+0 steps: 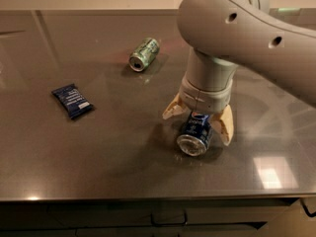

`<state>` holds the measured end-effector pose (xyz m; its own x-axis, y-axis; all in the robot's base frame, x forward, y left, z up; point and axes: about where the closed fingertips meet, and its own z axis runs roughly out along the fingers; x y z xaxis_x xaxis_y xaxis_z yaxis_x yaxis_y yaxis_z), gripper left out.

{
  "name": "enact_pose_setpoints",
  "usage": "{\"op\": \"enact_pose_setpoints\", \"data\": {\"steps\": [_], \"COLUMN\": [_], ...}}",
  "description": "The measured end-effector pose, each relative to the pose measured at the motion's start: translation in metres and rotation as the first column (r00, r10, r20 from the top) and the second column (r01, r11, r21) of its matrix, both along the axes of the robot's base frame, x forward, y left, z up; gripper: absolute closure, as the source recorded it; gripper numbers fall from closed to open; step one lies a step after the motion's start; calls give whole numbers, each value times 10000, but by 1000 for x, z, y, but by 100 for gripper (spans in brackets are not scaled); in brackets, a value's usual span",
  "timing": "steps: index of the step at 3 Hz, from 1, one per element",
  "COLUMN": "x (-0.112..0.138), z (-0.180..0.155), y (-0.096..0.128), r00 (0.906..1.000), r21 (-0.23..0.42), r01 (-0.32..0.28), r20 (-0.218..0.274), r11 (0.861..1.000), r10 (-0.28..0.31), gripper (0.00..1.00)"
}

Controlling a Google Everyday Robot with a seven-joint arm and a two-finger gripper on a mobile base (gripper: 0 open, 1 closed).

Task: Place pepsi can upright

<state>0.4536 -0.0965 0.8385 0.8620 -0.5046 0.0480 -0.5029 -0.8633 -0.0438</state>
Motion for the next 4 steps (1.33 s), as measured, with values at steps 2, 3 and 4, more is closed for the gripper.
{"op": "enact_pose_setpoints", "data": {"steps": [2, 3, 4], "x": [2, 11, 27], "z": [4, 15, 43], "y": [-6, -5, -2], "r00": [9998, 9953, 9719], "r21": [-221, -48, 708], "r01": [111, 181, 208], "r20": [162, 951, 2327], "r11": [9997, 9998, 9973], "r10": [-108, -176, -368], "gripper": [65, 88, 100]}}
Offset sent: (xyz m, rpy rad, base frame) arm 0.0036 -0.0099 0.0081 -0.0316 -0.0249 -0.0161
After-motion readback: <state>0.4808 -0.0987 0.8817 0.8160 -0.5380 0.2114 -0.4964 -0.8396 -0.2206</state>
